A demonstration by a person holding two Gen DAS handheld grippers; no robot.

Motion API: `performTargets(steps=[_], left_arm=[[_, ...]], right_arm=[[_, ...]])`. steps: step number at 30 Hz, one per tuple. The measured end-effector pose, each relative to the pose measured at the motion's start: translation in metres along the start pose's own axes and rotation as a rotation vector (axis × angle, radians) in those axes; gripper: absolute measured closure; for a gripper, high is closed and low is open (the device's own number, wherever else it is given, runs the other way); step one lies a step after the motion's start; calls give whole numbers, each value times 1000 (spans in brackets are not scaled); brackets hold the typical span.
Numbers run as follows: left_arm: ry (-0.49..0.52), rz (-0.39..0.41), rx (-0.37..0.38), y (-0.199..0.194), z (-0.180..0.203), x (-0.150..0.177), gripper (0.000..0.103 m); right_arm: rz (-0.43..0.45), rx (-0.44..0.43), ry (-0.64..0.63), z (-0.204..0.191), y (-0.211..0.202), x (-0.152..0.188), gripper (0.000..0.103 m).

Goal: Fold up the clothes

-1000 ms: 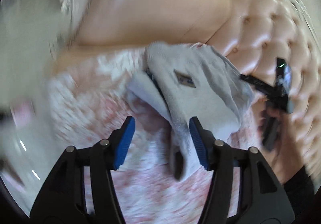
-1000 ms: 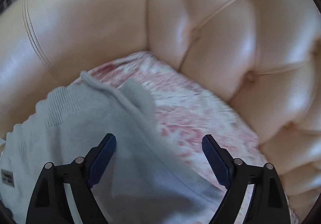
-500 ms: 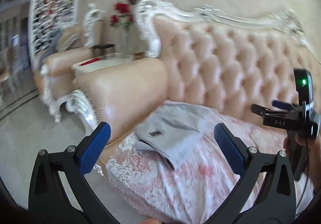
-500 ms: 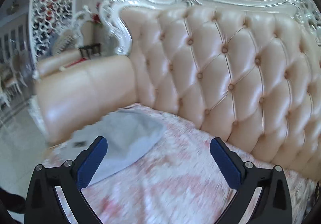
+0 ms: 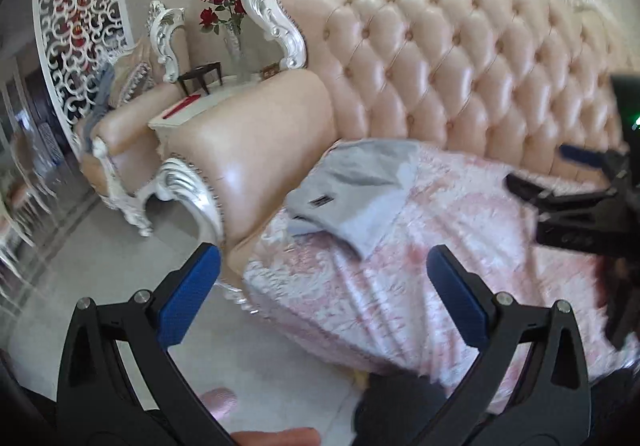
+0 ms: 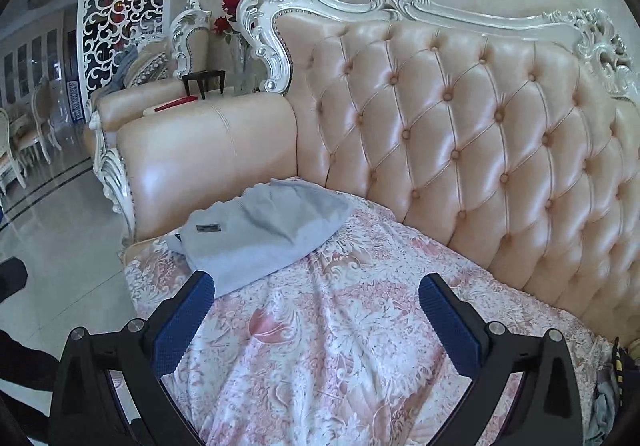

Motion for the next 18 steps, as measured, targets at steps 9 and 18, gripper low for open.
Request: performTargets(steps=[9, 18], left_arm=[[-87, -10, 109, -13, -12, 0, 0], [-96, -32, 141, -18, -17, 0, 0]], right_arm=[[7, 0, -8, -14, -14, -2, 0], [-7, -75, -25, -22, -8, -5, 0]])
Point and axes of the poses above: each gripper's, at about its wrist camera, not at the fingertips, and y roughly the way its jaws point, z to its right, x to its underside, the point moved 1 cm from there along y, roughly the way its jaws point, and after that the axes turned 6 degrees about -y, right-handed, at the moved point
